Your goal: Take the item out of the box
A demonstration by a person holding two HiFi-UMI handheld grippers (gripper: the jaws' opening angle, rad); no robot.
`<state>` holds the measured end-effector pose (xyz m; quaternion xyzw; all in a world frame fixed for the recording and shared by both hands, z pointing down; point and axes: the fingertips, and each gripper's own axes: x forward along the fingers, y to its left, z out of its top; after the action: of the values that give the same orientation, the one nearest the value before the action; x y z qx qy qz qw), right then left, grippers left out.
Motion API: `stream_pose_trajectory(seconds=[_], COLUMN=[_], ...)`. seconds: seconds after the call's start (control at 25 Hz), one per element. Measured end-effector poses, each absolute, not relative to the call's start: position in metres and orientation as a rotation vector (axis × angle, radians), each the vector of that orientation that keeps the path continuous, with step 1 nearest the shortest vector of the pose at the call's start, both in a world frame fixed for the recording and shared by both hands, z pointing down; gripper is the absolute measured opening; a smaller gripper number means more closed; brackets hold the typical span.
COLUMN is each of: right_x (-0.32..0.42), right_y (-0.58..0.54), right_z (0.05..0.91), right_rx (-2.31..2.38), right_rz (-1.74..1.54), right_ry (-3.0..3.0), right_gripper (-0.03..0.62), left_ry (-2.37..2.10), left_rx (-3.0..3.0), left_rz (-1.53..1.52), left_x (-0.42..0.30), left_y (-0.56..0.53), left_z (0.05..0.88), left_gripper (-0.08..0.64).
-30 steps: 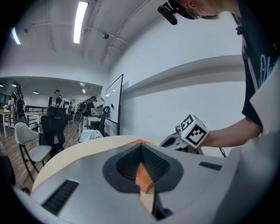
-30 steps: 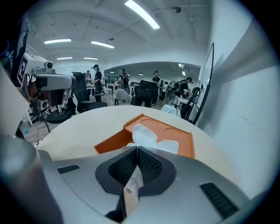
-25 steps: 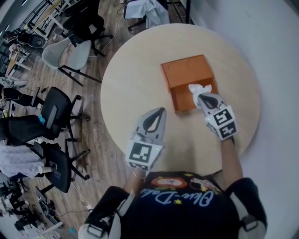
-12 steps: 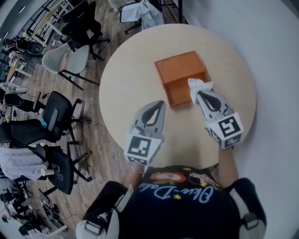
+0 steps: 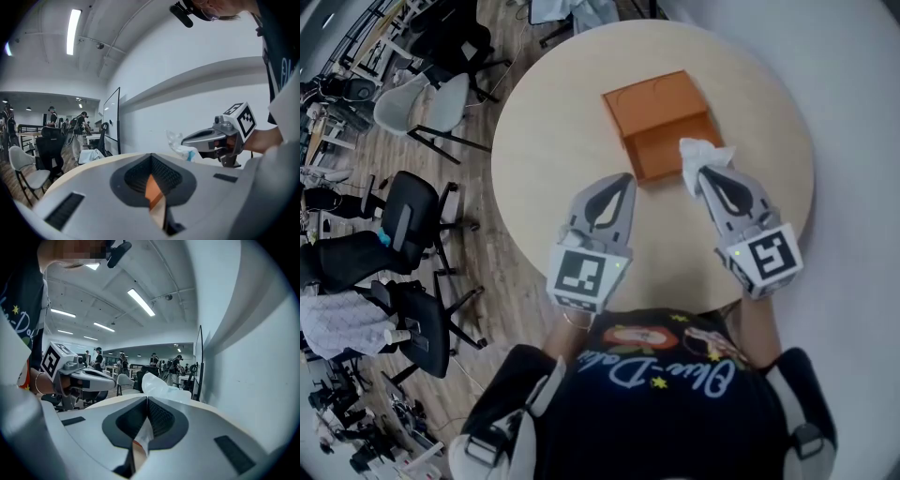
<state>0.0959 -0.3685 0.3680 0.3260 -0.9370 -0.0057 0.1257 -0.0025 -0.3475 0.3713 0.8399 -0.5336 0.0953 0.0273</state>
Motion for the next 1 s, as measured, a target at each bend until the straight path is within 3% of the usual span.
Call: stream_pose_trajectory(seconds=[1.0], right_x=[0.094], right_y=[-0.354], right_z=[0.362], right_rx=[0.976], right_rz=[-0.053], right_ry=[-2.737], right_gripper=[0.002], left_ry=[-1.641], left_rx=[2.592], left_rz=[0.267], left_x=[-0.003], left_y=[-0.335], left_z=[0.367], left_gripper=[-0.015])
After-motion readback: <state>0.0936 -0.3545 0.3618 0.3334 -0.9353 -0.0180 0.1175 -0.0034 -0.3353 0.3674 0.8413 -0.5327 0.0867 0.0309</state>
